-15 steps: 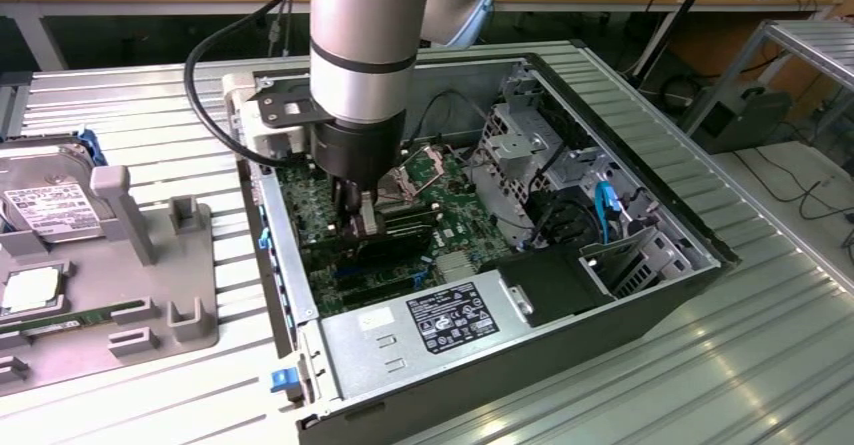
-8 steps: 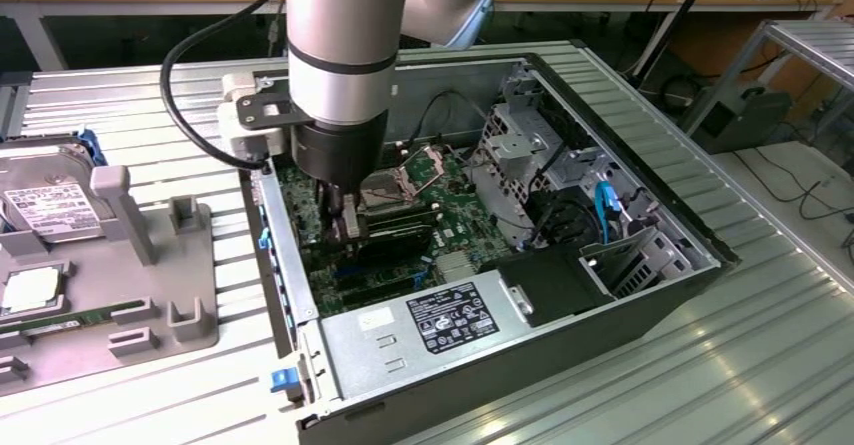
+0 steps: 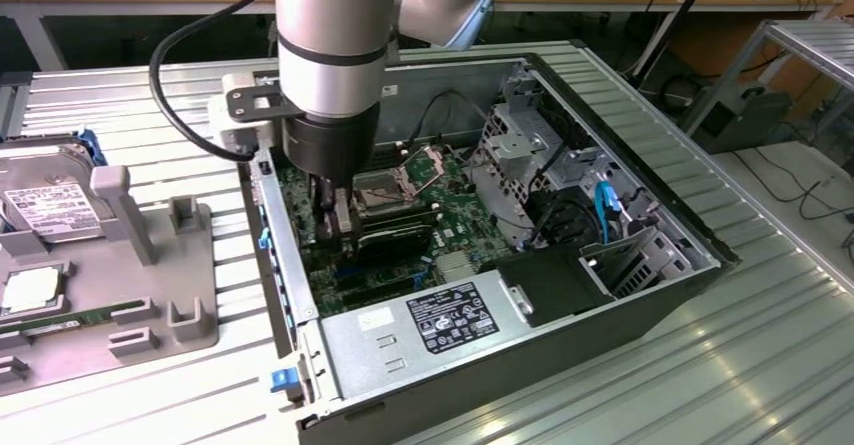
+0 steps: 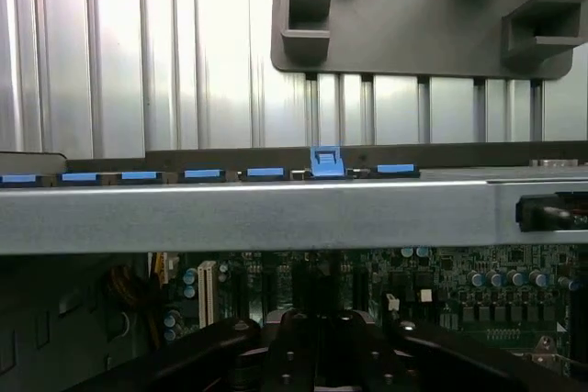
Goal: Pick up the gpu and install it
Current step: 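Press down on the gpu until it lock into place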
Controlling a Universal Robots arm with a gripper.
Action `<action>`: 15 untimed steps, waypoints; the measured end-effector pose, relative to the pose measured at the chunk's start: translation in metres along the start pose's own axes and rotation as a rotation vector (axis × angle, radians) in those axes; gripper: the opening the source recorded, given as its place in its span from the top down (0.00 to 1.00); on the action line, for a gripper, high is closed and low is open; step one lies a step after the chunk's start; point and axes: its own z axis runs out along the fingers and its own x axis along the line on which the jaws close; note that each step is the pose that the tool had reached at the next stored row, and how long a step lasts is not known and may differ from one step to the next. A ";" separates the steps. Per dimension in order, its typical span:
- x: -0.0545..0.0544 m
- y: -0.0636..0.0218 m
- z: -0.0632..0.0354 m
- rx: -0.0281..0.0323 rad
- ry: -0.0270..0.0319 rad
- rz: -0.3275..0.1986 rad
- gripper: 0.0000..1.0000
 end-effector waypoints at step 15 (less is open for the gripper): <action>-0.007 0.0111 -0.0151 0.0000 0.0004 0.000 0.89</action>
